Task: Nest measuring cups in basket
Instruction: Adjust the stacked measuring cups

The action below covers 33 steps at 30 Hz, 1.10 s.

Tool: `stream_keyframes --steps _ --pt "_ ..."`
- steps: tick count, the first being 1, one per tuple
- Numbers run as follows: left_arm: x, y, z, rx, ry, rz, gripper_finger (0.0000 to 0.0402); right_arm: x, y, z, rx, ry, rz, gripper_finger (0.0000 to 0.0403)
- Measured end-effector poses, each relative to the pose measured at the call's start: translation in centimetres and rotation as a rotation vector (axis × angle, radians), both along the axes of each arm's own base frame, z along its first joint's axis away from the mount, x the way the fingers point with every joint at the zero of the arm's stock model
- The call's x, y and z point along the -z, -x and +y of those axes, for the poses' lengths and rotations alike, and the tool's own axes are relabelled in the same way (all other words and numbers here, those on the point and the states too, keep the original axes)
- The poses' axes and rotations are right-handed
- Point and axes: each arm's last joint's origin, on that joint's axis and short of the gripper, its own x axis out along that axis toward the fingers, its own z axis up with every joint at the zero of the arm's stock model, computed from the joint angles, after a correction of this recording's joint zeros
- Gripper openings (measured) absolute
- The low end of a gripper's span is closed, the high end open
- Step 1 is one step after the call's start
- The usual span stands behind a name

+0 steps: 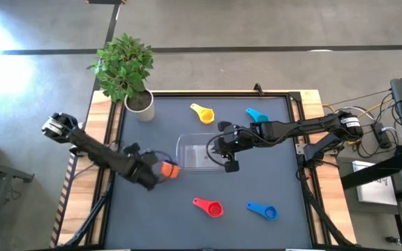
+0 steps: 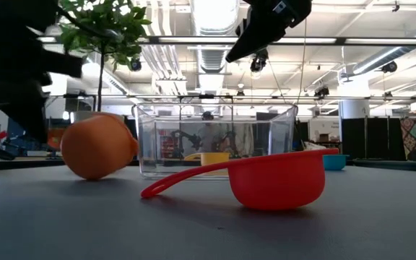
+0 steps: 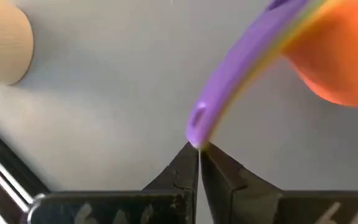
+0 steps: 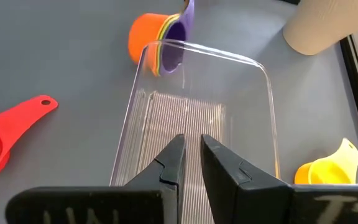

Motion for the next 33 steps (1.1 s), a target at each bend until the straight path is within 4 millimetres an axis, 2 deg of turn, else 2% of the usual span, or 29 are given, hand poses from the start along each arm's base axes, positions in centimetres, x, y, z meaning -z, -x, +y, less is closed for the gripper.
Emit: stream_keyframes --steps 4,8,13,18,22,27,30,33 --pt "0.0 1.0 -2.1 -0.018 -0.025 -0.1 0.0002 -0.1 0.0 0.0 0.007 -0.009 -0.004 0.0038" --pt "0.5 1.6 -3.4 -0.014 -0.02 -0.104 0.0001 -0.4 -0.1 0.0 0.022 -0.027 -0.015 0.0038" --pt "1.2 1.7 -4.0 0.055 -0.03 -0.038 0.0001 -1.1 -0.3 0.0 0.036 -0.045 -0.037 0.0038" --pt "0.9 1.8 -3.9 0.137 -0.029 -0.007 0.0012 -1.5 -0.3 0.0 0.044 -0.055 -0.047 0.0038" --pt "0.0 2.1 -3.8 0.166 0.016 -0.023 0.0058 -1.5 -0.3 0.0 0.044 -0.054 -0.048 0.0038" --pt "-1.8 2.7 -3.2 0.167 0.071 -0.106 0.0145 -1.5 -0.3 0.0 0.038 -0.047 -0.048 0.0038" --pt "-2.6 2.7 -2.5 0.156 0.072 -0.146 0.0192 -1.5 -0.3 0.0 0.024 -0.031 -0.048 0.0038" --pt "-2.6 2.6 -1.5 0.152 0.059 -0.134 0.0222 -1.5 -0.3 0.0 0.018 -0.023 -0.048 0.0038"
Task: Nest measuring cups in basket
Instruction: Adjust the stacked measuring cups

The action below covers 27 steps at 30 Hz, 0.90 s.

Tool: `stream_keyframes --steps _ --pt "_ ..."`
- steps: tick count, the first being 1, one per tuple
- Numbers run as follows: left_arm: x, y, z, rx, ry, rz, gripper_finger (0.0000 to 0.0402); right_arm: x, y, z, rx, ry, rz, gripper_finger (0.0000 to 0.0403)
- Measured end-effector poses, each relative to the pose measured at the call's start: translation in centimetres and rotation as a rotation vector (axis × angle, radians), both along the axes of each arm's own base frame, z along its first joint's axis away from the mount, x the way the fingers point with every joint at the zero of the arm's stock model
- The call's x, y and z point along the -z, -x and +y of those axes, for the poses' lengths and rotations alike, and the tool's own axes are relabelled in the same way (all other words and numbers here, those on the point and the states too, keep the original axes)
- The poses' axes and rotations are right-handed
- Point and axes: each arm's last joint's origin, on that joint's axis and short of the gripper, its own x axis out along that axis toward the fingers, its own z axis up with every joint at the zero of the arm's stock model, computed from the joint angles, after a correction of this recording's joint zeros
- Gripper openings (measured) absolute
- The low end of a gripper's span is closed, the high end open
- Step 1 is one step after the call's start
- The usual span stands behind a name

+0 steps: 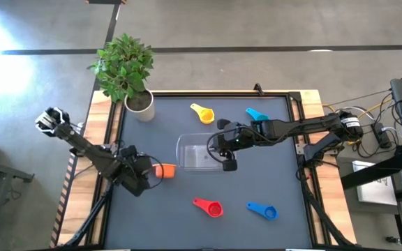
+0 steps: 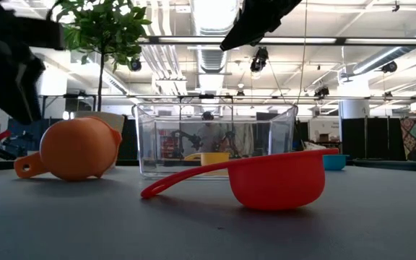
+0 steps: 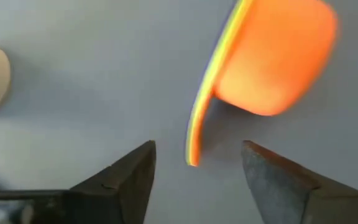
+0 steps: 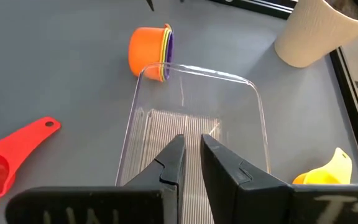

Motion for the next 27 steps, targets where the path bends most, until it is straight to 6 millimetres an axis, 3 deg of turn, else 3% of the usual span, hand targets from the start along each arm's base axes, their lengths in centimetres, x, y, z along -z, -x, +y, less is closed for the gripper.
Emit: stream_keyframes --steps 9,14,20,27 --pt "2.8 -1.3 3.1 0.074 0.166 -0.008 0.0239 0.0 0.0 0.0 -0.003 0.003 0.004 0.0038" --pt "3.6 -0.4 4.5 0.036 0.157 0.006 0.0257 0.1 0.1 0.0 -0.003 0.004 0.017 0.0038" --pt "4.3 -0.3 4.8 0.068 0.16 -0.039 0.0274 0.1 0.1 0.0 -0.012 0.016 0.018 0.0038" --pt "6.0 -0.9 5.2 0.12 0.192 -0.049 0.0261 0.0 0.0 0.0 -0.022 0.027 -0.007 0.0038"
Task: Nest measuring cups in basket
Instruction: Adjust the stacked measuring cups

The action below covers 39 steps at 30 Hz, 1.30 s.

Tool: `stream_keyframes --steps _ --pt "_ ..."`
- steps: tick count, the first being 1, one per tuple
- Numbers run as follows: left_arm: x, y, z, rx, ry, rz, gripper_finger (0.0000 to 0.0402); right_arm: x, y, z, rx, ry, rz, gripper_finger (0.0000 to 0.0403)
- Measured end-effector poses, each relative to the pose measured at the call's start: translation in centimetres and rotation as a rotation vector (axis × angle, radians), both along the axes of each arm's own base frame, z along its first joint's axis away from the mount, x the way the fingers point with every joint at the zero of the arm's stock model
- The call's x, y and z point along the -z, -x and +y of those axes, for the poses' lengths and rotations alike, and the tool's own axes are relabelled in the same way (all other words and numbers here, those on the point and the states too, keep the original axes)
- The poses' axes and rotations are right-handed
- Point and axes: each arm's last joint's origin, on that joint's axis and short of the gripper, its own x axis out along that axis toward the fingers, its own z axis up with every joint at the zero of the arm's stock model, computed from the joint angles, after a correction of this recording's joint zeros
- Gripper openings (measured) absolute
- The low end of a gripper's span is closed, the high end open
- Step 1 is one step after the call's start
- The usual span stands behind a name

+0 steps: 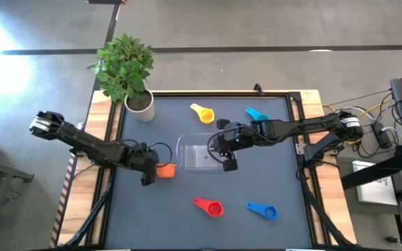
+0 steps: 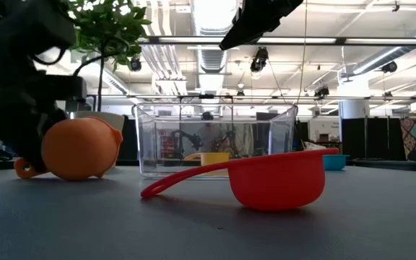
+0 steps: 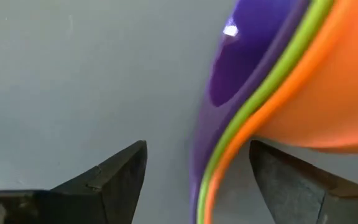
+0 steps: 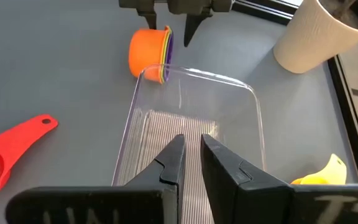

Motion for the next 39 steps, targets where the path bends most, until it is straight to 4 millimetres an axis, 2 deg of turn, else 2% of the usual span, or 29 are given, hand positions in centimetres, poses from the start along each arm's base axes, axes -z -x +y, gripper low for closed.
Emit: stream_keyframes --steps 4,6,9,11,17,21,26,32,36,39 --pt "0.7 -0.2 0.0 0.023 -0.036 0.043 0.0203 0.0 0.0 0.0 -0.002 0.002 0.0 0.0038" --pt "0.7 -0.6 -0.1 0.034 -0.045 0.053 0.015 0.0 0.0 0.0 -0.001 0.002 0.0 0.0038" --pt "0.8 -1.3 -0.3 0.046 -0.05 0.063 0.0049 0.0 0.0 0.0 -0.001 0.002 0.0 0.0038" --pt "0.7 -1.7 -0.5 0.044 -0.053 0.068 0.0019 0.0 0.0 0.0 -0.001 0.002 0.0 0.0038" --pt "-0.4 -2.4 -2.9 0.083 -0.213 0.134 0.0013 0.0 0.0 0.0 0.011 -0.013 0.003 0.0038" --pt "-1.9 -1.9 -5.3 0.052 -0.384 0.206 0.0013 0.0 0.0 0.0 0.015 -0.019 0.003 0.0038" --pt "-2.7 -1.7 -8.7 0.018 -0.609 0.192 0.0013 -0.1 -0.1 0.0 0.017 -0.021 -0.013 0.0038" --pt "-0.3 -3.4 -11.9 0.086 -0.769 0.284 0.0013 -0.4 -0.3 0.0 0.022 -0.03 -0.047 0.0038" --pt "1.8 -4.7 -13.1 0.104 -0.837 0.355 0.0013 -0.4 -0.3 0.0 0.03 -0.042 -0.045 0.0038" --pt "2.7 -5.4 -13.7 0.099 -0.892 0.399 0.0017 -0.4 -0.2 0.0 0.032 -0.044 -0.043 0.0038"
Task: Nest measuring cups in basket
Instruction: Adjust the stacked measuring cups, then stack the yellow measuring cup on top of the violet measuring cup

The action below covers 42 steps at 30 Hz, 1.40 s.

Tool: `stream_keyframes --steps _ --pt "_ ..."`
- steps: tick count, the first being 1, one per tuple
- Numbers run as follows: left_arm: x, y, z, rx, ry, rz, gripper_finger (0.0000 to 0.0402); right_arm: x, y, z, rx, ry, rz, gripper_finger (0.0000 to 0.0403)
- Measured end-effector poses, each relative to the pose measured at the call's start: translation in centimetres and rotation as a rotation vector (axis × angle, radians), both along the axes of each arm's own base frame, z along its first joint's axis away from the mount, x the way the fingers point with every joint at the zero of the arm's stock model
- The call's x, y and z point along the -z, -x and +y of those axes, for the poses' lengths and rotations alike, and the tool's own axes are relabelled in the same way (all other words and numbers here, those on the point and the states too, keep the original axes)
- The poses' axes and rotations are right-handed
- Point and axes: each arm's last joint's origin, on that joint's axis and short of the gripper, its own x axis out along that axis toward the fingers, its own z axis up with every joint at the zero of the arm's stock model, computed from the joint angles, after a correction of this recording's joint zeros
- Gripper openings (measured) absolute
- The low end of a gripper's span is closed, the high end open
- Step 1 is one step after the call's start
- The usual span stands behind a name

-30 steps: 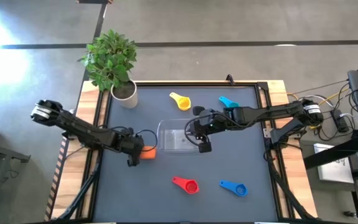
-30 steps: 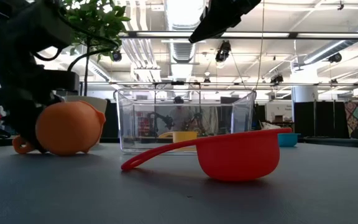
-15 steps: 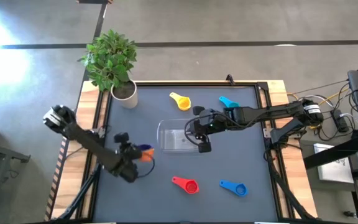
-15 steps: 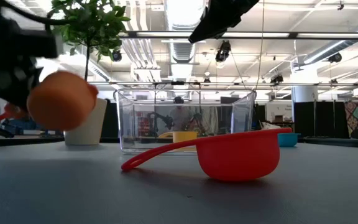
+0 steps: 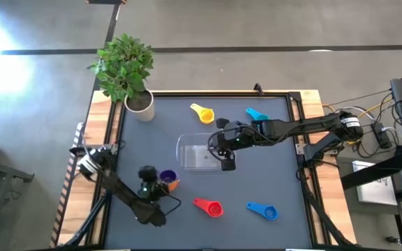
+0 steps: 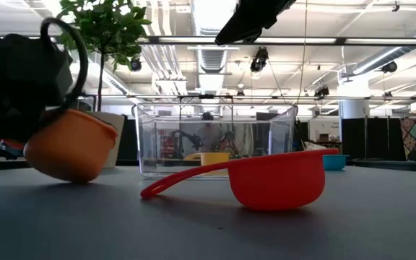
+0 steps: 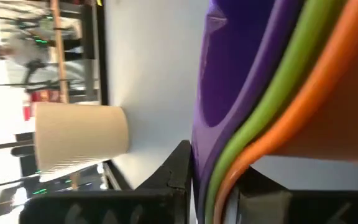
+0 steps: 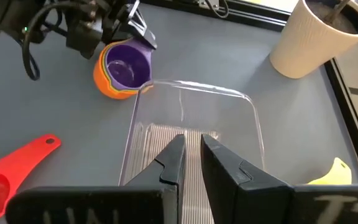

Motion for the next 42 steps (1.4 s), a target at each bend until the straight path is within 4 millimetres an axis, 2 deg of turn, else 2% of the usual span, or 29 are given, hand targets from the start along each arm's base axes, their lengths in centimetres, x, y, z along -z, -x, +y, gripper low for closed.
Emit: stream_keyframes --steps 4,10,17,25,30,35,39,42 --pt "0.9 -0.8 -1.0 -0.015 -0.013 0.04 0.0058 0.0 0.0 0.0 0.005 -0.008 0.005 0.0038" --pt "0.5 -1.5 -2.6 -0.012 0.07 0.063 0.0124 0.0 0.0 0.0 0.005 -0.008 0.004 0.0038" --pt "-3.4 -1.5 -4.1 0.014 0.197 -0.037 0.0197 0.0 0.0 0.0 0.005 -0.008 0.002 0.0038" --pt "-8.6 -0.9 -3.7 -0.021 0.387 -0.138 0.0272 0.0 0.0 0.0 0.004 -0.006 0.001 0.0038" --pt "-10.9 -0.2 -3.3 -0.019 0.515 -0.213 0.0283 0.1 0.1 0.0 0.004 -0.005 0.015 0.0038" --pt "-13.3 0.1 -2.7 0.058 0.608 -0.381 0.0274 0.1 0.3 0.0 0.016 -0.033 0.03 0.0038" --pt "-13.4 1.1 -1.2 0.166 0.73 -0.53 0.0256 0.0 0.3 -0.6 -0.016 -0.074 0.022 0.0038" --pt "-12.6 2.2 0.9 0.222 0.817 -0.64 0.0239 -0.1 0.3 -2.2 -0.005 -0.105 0.022 0.0038"
